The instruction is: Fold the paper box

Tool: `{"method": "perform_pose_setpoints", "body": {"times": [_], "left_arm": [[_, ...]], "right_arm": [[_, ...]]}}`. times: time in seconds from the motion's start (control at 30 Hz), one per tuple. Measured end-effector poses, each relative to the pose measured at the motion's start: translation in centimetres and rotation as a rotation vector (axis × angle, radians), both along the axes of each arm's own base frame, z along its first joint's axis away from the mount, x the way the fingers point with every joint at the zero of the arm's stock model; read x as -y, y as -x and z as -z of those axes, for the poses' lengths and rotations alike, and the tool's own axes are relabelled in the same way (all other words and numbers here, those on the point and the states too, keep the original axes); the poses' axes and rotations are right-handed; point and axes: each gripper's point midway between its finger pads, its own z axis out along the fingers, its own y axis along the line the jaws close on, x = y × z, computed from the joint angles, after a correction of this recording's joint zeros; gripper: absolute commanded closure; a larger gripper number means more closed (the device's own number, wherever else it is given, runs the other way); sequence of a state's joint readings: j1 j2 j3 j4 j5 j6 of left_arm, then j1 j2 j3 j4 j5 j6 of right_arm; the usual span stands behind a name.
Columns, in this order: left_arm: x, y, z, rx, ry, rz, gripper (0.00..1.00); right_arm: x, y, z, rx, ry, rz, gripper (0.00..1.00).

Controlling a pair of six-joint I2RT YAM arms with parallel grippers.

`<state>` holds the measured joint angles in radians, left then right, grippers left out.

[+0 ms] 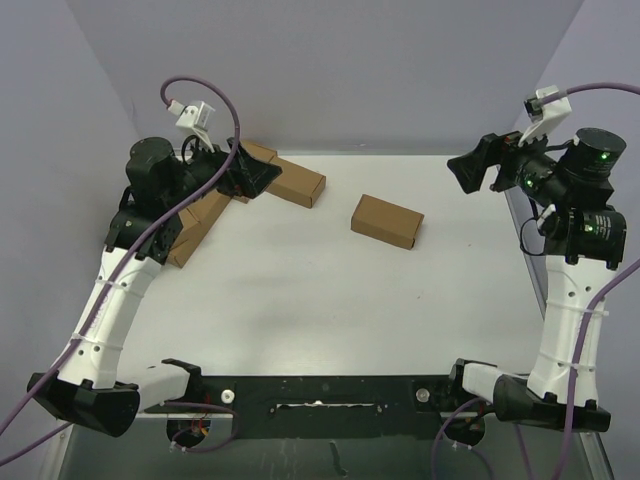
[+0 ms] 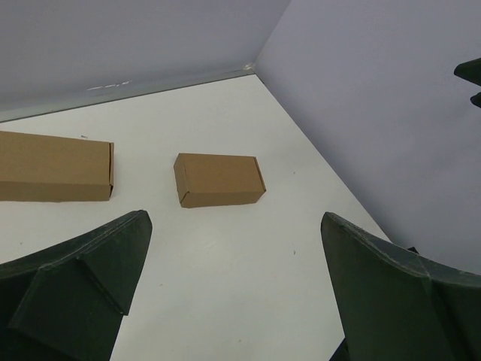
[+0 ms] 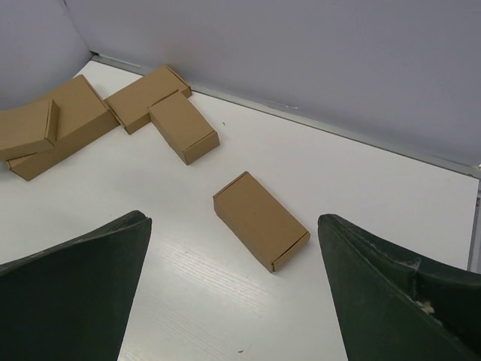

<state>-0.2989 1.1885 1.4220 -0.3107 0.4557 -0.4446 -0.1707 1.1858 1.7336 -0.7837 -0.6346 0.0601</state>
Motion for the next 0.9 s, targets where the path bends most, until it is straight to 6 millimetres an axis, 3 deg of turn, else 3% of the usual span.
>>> {"method": "perform_pose_setpoints", "body": {"times": [0.37, 0.9], "left_arm": [[-1.0, -0.3, 0.7, -0.027, -0.009, -0.014, 0.02], [-0.8, -0.1, 1.1, -0.039, -0.009, 0.007, 0.02]], "right_arm": [[0.3, 0.5, -0.4, 0.012, -0.001, 0.008, 0.02], [1.1, 0.7, -0.5, 0.002, -0.038, 0.012, 0.02]]}}
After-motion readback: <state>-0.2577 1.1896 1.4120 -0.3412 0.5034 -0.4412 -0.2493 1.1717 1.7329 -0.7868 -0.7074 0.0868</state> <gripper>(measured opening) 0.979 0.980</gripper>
